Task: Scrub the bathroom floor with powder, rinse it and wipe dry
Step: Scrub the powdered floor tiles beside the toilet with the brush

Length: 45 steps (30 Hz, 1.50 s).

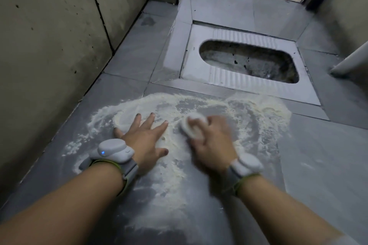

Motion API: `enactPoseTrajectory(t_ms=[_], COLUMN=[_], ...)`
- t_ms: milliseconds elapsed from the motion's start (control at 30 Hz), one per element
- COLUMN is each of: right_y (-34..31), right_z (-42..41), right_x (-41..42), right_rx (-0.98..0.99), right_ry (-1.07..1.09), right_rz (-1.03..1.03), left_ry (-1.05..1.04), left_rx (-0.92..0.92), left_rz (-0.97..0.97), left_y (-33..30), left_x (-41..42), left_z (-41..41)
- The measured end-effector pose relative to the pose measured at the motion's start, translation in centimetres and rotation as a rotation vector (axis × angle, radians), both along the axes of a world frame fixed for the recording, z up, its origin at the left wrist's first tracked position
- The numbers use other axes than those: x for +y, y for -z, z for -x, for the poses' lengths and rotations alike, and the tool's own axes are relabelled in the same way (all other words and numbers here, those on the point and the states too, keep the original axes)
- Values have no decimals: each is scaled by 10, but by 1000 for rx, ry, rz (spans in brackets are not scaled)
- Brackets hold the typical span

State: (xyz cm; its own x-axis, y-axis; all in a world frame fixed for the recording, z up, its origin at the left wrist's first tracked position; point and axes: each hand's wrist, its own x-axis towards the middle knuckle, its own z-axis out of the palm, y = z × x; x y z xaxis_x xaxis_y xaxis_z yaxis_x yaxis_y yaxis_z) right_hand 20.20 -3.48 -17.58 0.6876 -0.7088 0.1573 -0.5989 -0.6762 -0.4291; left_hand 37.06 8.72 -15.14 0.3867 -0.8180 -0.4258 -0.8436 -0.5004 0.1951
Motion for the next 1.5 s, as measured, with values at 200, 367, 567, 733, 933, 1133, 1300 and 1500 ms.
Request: enactPoseTrajectory(t_ms=[200, 367, 567, 733, 933, 1133, 1300, 1500], right_y=[6, 4, 0, 2, -4, -5, -5, -2], right_z=[8, -28, -29, -5, 41, -8, 26, -1], right_x=[-90, -79, -76, -17, 24, 50, 41, 48], right_rx=[88, 191, 171, 54, 145, 80, 138, 96], right_ry=[107, 344, 118, 90, -374, 231, -179, 146], right_rz=[24, 56, -4, -47, -43, -41, -40, -4], left_ry=[-8, -20, -18, -29, 56, 5, 29, 22], left_rx=[-35, -40, -20, 25, 9, -104, -69, -80], left_rz=[9, 8, 25, 100, 75, -20, -63, -63], left_y=[4, 3, 4, -1, -15, 15, 21, 24], left_x=[0, -1, 2, 11, 49, 94, 93, 94], left_z=[2, 2, 4, -1, 18, 43, 37, 39])
